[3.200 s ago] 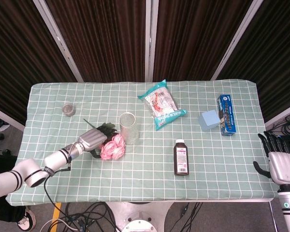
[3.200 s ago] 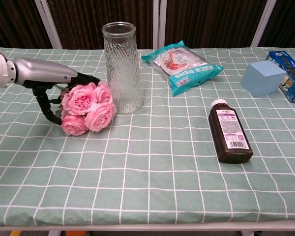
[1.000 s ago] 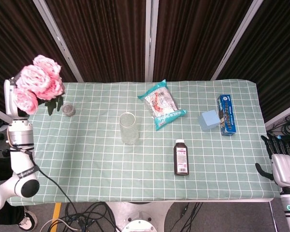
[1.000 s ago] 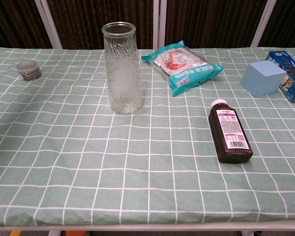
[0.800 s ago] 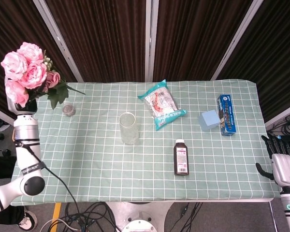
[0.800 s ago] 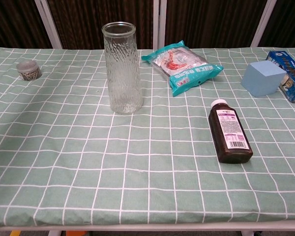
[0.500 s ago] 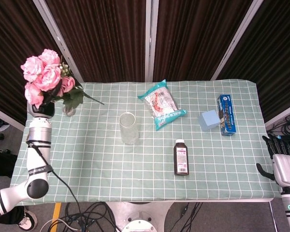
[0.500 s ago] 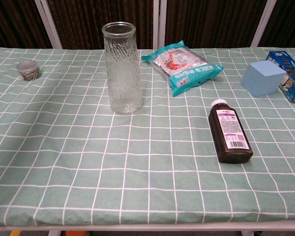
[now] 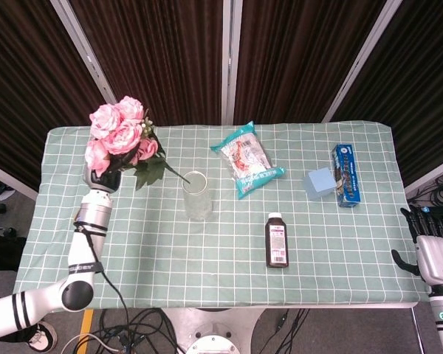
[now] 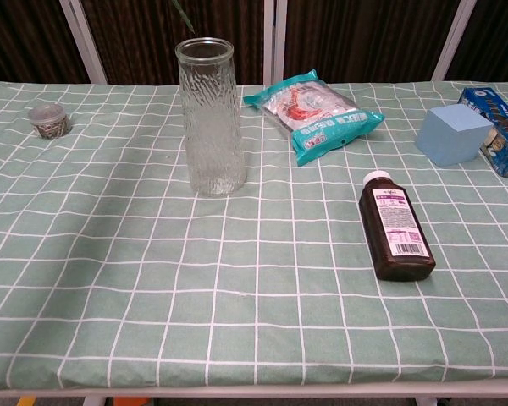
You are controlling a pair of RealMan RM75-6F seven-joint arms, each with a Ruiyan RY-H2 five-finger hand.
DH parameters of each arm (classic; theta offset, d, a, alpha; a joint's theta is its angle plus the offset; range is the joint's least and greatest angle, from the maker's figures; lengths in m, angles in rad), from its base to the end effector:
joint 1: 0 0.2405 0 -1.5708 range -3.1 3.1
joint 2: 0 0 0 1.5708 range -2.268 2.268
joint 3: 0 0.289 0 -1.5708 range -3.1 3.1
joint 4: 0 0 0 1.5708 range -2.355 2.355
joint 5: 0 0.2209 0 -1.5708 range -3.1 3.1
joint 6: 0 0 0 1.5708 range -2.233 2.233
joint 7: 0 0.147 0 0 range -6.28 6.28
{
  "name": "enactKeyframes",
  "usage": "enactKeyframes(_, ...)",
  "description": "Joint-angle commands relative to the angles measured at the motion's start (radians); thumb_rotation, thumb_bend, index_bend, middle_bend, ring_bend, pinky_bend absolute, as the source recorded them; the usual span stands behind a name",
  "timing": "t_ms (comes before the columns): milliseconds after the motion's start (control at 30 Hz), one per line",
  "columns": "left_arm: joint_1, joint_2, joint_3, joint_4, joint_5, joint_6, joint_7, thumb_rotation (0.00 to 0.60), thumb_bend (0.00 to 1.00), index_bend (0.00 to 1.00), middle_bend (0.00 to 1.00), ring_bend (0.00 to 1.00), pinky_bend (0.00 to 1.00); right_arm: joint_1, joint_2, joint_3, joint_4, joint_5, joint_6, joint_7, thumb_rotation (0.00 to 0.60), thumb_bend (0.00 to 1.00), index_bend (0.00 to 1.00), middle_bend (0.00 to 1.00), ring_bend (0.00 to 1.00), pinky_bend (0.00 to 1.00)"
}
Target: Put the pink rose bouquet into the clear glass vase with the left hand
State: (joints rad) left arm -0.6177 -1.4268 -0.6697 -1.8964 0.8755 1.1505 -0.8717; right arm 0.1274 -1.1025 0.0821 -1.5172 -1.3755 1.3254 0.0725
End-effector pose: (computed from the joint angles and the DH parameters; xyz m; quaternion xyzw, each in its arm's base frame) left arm -0.0935 0.3891 0.1163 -0.1306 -0.6781 -0.7233 0.0057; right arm -0.3806 -0.2104 0.1733 0.5818 -0.4297 0.3383 0.6020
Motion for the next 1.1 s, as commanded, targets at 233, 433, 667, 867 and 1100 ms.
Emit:
enactKeyframes(233,-0.058,-0.08,0.031,0.113,0.006,-0.024,0.08,0.6,0.31,0.48,0.48,0.4,0.46,0.003,-0.009,0.0,0.03,0.01,-0.021,0.028,0.6,0.23,0.0,0.0,0.0,0.0)
enactKeyframes(433,-0.063,-0.129,0.088,0.162,0.067,-0.011,0.126,0.6,0.31,0.47,0.47,0.4,0.46,0.0,-0.011,0.001,0.048,0.009,-0.019,0.051,0.6,0.23,0.0,0.0,0.0,0.0)
enactKeyframes(667,-0.055,-0.163,0.171,0.201,0.177,-0.018,0.153,0.6,0.31,0.42,0.42,0.34,0.41,0.0,-0.015,0.0,0.058,0.008,-0.024,0.059,0.6,0.23,0.0,0.0,0.0,0.0)
enactKeyframes(867,-0.056,-0.132,0.234,0.229,0.315,-0.1,0.073,0.6,0.21,0.1,0.11,0.06,0.18,0.0,-0.016,0.0,0.056,0.006,-0.023,0.055,0.6,0.23,0.0,0.0,0.0,0.0)
enactKeyframes(1100,-0.053,-0.099,0.246,0.265,0.371,-0.149,-0.035,0.6,0.11,0.01,0.0,0.0,0.08,-0.002,-0.015,0.0,0.055,0.009,-0.021,0.053,0.6,0.23,0.0,0.0,0.0,0.0)
